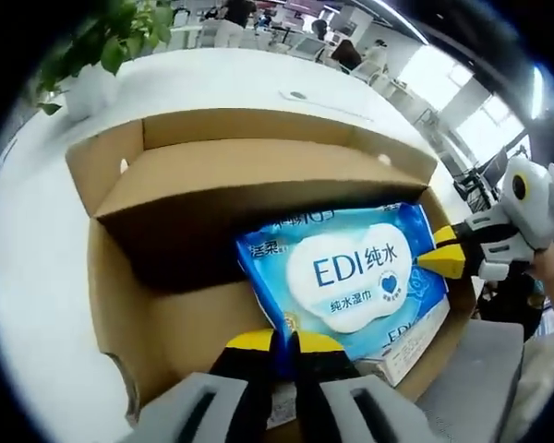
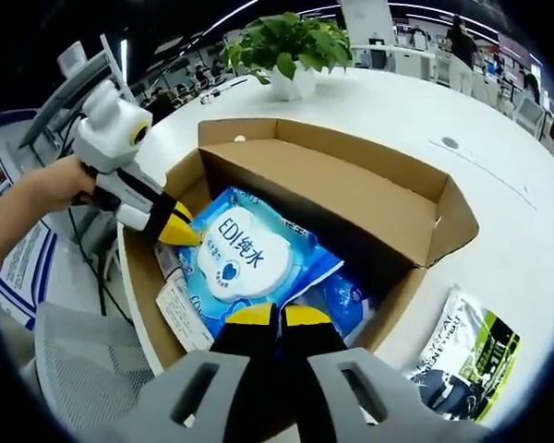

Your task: Operate the shoe box by opening the lid, removing the specified soft item, and placing it in the target area until the item is outside and the box remains undamaged.

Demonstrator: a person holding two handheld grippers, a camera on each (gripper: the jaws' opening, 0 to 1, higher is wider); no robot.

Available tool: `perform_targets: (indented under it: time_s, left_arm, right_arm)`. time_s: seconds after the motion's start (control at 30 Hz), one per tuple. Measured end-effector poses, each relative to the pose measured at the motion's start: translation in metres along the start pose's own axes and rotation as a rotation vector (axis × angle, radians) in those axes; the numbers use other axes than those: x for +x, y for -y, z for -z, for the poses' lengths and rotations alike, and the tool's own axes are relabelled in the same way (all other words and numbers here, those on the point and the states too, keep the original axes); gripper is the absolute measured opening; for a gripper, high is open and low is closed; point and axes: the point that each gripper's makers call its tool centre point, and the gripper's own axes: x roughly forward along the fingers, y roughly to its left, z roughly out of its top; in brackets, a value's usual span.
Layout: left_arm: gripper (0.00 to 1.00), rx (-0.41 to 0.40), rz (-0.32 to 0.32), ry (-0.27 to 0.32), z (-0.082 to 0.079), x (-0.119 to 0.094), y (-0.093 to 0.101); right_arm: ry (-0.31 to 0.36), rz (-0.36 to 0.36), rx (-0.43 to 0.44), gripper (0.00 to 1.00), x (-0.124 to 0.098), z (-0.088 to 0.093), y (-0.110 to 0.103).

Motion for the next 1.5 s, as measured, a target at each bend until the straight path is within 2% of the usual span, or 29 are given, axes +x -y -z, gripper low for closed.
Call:
perform_targets:
  time_s: [0.1,0.3,0.4,0.6,0.9,1.17,1.27,1.4,1.5]
  left_arm:
    - [0.04,-0.027,0.001,0.019,-0.002,-0.004,-0.001]
    - [0.04,-0.01,0.003,0.036,-0.001,-0.009,0.001]
    - [0.03,-0.017,-0.022,0.084,-0.009,-0.014,-0.003]
    - [0.0,0.002,-0.035,0.109,-0.015,-0.024,-0.004]
    - [0.0,-0.036,-0.017,0.105,-0.01,-0.019,-0.004]
    - [0.01,-0.04,-0.025,0.049,-0.002,-0.011,-0.006]
    - [0.05,-0.049,-0.025,0.039,0.0,-0.01,-0.01]
    - [0.19,-0.066,-0.009,0.007,0.007,-0.008,-0.011]
    - [0.19,-0.086,0.019,0.003,0.008,-0.007,-0.008]
  right_arm:
    - [0.014,0.006,0.007,0.0,-0.001,-0.001,0.0]
    - [0.028,-0.001,0.009,0.0,-0.002,-0.003,-0.002]
    - [0.042,-0.003,0.019,0.0,-0.004,-0.006,-0.002]
    - [0.072,-0.01,0.035,0.0,-0.007,-0.013,-0.005]
    - [0.078,-0.01,0.043,0.0,-0.009,-0.013,-0.005]
    - [0.054,-0.001,0.039,0.0,-0.008,-0.007,-0.002]
    - [0.053,-0.005,0.05,0.0,-0.007,-0.006,-0.001]
    - [0.046,-0.005,0.051,0.0,-0.006,-0.004,0.0]
    - [0.046,-0.009,0.058,0.0,-0.007,-0.003,0.001]
